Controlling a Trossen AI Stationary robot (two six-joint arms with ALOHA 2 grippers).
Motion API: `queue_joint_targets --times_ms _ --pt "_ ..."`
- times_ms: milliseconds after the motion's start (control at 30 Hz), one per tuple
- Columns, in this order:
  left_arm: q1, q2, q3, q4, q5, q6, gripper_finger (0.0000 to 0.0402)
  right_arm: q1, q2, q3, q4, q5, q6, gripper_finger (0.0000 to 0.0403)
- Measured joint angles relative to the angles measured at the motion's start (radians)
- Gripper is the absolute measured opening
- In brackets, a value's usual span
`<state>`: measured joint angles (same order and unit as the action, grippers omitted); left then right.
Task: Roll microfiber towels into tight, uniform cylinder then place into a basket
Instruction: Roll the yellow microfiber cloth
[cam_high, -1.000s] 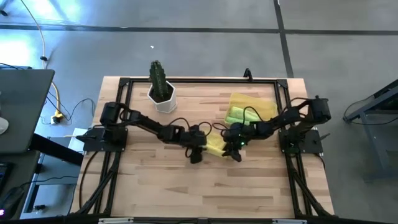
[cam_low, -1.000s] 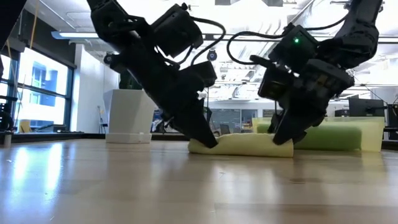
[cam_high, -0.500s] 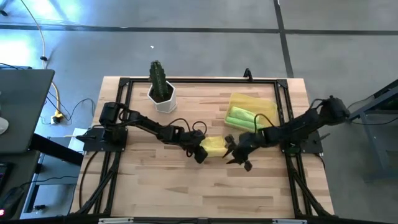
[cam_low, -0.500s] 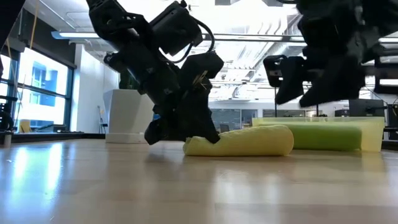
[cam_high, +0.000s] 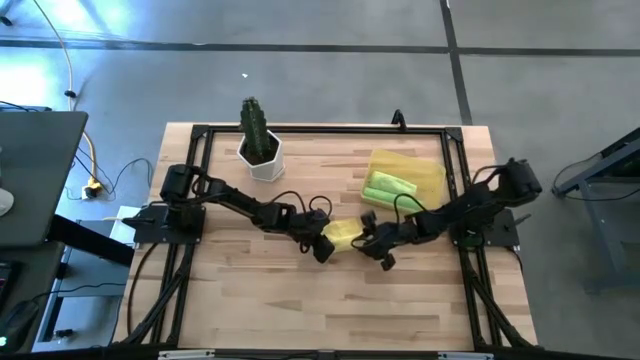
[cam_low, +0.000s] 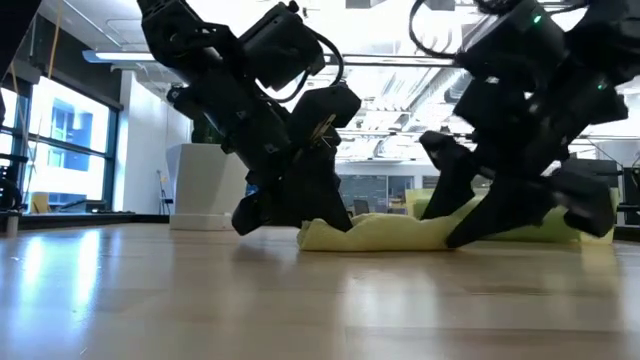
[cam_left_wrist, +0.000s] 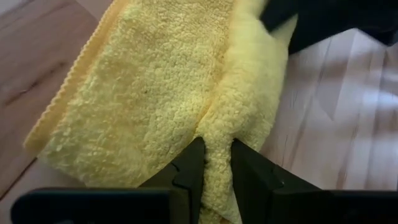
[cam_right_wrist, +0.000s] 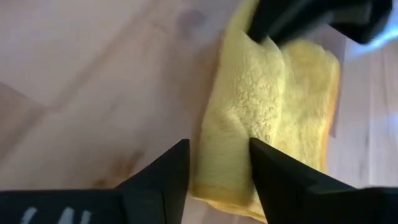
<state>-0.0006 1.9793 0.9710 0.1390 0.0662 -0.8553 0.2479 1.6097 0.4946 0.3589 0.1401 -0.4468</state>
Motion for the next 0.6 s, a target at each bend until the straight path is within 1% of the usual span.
queue_joint_targets --times_ms 67,233,300,367,467,533,600 --pt "0.000 0.000 0.000 0.000 0.007 -0.006 0.0067 -0.010 0.019 0.001 0.015 0.024 0.000 0.0165" --pt "0.000 0.000 0.000 -0.001 0.012 -0.026 0.0067 -0.027 0.029 0.002 0.032 0.025 0.009 0.0203" --pt "0.000 0.000 0.000 0.002 0.012 -0.031 0.0067 -0.035 0.029 0.002 0.024 0.015 0.057 0.0214" --pt "0.000 0.001 0.000 0.007 0.013 -0.033 0.0067 -0.043 0.028 0.002 0.014 0.000 0.119 0.0216" --pt "0.000 -0.004 -0.003 0.024 0.025 -0.034 0.0067 -0.051 0.027 0.004 -0.016 -0.009 0.176 0.0198" --pt "0.000 -0.009 -0.003 0.049 0.040 -0.037 0.0067 -0.051 0.027 0.006 -0.033 -0.012 0.207 0.0174" --pt "-0.001 -0.011 -0.005 0.060 0.057 -0.060 0.0067 -0.050 0.027 0.006 -0.044 -0.017 0.235 0.0141"
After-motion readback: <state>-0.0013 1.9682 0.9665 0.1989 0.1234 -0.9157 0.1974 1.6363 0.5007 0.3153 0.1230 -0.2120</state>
